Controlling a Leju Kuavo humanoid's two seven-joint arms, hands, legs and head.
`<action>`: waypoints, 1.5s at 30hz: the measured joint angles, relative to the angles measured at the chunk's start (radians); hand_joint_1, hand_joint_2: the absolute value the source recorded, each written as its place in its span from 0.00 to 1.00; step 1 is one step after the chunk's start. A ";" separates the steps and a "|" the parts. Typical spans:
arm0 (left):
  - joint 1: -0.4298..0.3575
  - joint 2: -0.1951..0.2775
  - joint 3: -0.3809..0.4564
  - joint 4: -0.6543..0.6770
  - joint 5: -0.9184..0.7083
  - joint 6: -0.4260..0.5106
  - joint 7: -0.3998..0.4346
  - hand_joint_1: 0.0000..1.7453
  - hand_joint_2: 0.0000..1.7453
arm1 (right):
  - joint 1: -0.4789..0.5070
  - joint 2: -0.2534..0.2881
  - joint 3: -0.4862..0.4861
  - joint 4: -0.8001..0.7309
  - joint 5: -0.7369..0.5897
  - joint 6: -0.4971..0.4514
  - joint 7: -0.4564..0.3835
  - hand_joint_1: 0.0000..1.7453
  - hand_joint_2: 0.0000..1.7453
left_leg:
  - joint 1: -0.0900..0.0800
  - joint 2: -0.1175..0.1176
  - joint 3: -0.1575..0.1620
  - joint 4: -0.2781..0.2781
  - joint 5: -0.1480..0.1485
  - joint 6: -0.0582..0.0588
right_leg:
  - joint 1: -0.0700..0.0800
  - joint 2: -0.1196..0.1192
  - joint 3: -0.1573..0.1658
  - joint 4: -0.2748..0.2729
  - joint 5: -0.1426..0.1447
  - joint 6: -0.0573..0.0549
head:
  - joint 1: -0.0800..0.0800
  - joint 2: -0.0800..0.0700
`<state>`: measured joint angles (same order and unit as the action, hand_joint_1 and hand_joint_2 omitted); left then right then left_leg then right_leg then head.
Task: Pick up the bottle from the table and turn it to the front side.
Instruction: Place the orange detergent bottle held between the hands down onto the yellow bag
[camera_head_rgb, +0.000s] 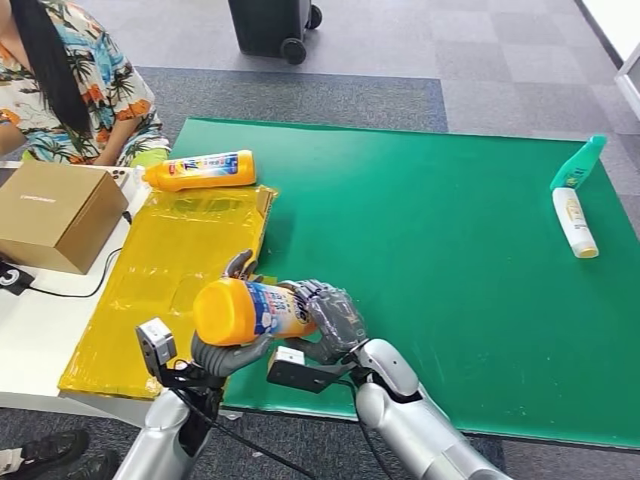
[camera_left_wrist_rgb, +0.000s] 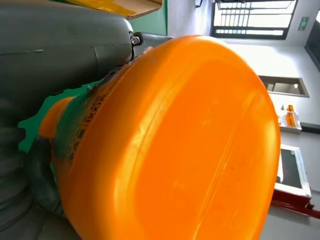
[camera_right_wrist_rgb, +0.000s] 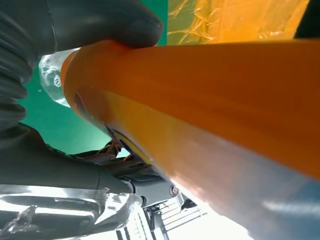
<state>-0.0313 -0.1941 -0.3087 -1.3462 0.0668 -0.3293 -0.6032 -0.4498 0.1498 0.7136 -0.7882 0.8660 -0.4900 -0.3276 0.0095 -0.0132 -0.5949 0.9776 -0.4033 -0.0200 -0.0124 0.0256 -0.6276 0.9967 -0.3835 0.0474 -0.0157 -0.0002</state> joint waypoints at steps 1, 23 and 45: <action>0.001 0.001 -0.002 0.000 -0.005 0.000 0.000 0.00 1.00 | -0.007 0.000 0.008 0.009 0.006 0.001 0.005 1.00 1.00 | 0.000 0.000 0.000 0.000 0.000 0.000 | 0.000 0.000 0.000 0.000 0.000 0.000 | 0.000 0.000; 0.011 0.008 -0.007 -0.007 -0.004 0.008 -0.021 1.00 1.00 | -0.049 0.000 0.057 0.085 0.029 -0.018 0.029 1.00 1.00 | 0.000 0.000 0.000 0.000 0.000 0.000 | 0.000 0.000 0.000 0.000 0.000 0.000 | 0.000 0.000; 0.005 0.009 -0.012 -0.091 -0.100 0.136 -0.039 1.00 1.00 | -0.017 0.016 0.027 0.063 -0.103 -0.126 -0.035 0.00 1.00 | 0.000 0.000 0.000 0.000 0.000 0.000 | 0.000 0.000 0.000 0.000 0.000 0.000 | 0.000 0.000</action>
<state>-0.0263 -0.1854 -0.3209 -1.4377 -0.0336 -0.1937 -0.6419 -0.4670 0.1654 0.7410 -0.7255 0.7634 -0.6155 -0.3627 0.0096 -0.0132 -0.5953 0.9776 -0.4033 -0.0200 -0.0123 0.0255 -0.6275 0.9967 -0.3835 0.0473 -0.0157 -0.0002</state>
